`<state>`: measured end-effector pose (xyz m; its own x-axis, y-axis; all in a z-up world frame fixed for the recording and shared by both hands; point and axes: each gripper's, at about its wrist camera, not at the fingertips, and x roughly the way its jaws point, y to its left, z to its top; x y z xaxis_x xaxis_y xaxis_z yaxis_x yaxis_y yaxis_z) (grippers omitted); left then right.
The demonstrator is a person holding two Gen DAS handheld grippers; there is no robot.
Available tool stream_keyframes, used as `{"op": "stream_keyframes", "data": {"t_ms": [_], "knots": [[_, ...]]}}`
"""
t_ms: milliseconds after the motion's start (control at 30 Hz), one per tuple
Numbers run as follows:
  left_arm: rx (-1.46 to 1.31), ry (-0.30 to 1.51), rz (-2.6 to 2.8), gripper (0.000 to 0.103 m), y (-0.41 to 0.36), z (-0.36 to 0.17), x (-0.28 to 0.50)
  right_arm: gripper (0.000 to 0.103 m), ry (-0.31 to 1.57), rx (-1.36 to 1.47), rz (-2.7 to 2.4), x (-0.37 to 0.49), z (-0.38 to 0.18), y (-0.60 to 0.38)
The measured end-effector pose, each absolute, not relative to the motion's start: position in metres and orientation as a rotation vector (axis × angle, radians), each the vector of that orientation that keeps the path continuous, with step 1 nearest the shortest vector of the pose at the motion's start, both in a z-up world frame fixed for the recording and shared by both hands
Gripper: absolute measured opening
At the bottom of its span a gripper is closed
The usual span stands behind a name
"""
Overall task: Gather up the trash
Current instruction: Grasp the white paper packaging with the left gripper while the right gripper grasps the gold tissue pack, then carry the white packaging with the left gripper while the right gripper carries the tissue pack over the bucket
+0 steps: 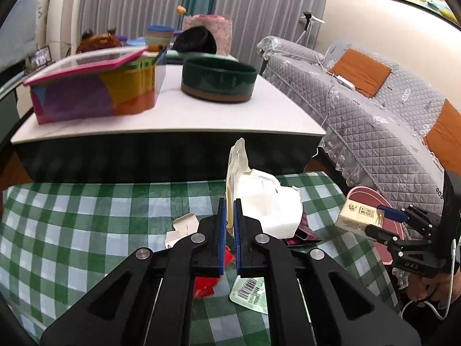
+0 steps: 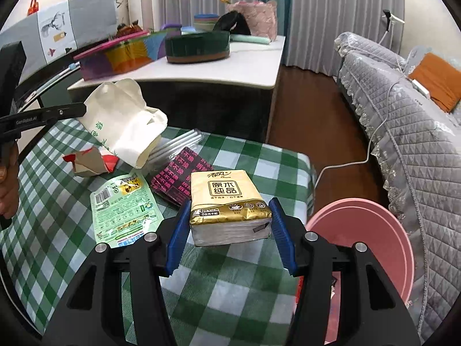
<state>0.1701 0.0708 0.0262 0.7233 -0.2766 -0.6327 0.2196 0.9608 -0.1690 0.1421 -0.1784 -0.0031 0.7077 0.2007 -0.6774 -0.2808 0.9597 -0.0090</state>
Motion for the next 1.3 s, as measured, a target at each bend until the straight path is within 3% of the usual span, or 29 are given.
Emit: {"op": "stream_keyframes", "data": {"t_ms": [400, 1300], "knots": [[-0.103, 0.622, -0.258, 0.005, 0.05, 0.052, 0.115, 0.054, 0.639, -0.073, 0.229, 0.1, 0.031, -0.209], [-0.117, 0.619, -0.291, 0.005, -0.003, 0.04, 0.079, 0.054, 0.557, 0.004, 0.069, 0.077, 0.062, -0.277]]}}
